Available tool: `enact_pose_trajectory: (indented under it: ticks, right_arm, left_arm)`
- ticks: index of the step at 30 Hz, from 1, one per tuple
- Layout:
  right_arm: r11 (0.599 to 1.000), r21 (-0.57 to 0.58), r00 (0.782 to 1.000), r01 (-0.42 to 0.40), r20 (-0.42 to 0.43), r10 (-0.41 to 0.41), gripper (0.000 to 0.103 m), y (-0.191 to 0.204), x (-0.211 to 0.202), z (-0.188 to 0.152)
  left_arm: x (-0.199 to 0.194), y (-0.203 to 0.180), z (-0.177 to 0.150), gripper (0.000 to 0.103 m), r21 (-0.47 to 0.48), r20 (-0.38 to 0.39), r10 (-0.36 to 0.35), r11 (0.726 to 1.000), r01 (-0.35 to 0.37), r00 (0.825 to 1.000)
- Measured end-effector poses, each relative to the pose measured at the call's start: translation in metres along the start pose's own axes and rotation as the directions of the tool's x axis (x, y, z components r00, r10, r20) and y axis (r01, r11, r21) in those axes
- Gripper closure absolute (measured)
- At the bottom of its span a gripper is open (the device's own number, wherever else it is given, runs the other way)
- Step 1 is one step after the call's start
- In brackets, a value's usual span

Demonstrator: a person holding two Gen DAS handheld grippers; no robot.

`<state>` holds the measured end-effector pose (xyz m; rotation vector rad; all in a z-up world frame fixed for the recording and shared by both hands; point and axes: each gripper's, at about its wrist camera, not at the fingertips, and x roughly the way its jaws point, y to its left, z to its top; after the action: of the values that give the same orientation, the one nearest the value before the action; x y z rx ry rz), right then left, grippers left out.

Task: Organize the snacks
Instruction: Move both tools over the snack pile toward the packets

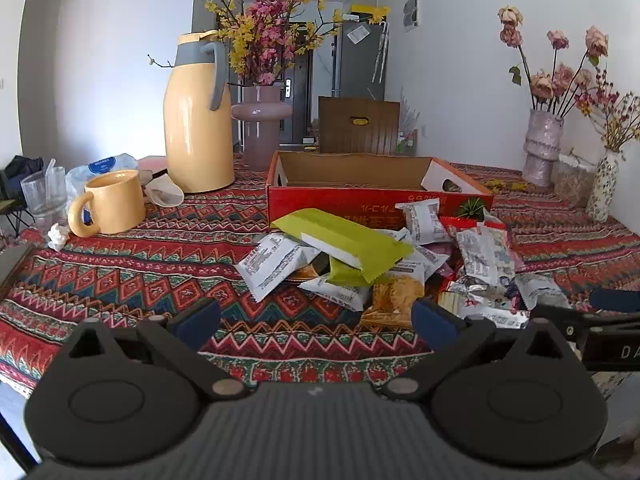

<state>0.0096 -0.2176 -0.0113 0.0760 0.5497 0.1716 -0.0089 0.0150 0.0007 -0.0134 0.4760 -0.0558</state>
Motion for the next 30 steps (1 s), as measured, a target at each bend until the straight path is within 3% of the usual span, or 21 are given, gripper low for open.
enact_pose_trajectory:
  ticks: [30]
  right_arm:
    - [1.000, 0.003, 1.000, 0.005, -0.010, -0.005, 0.000, -0.0025, 0.0022, -0.0010]
  left_arm:
    - [0.0000, -0.0009, -0.0014, 0.000, -0.011, 0.003, -0.015, 1.000, 0.015, 1.000]
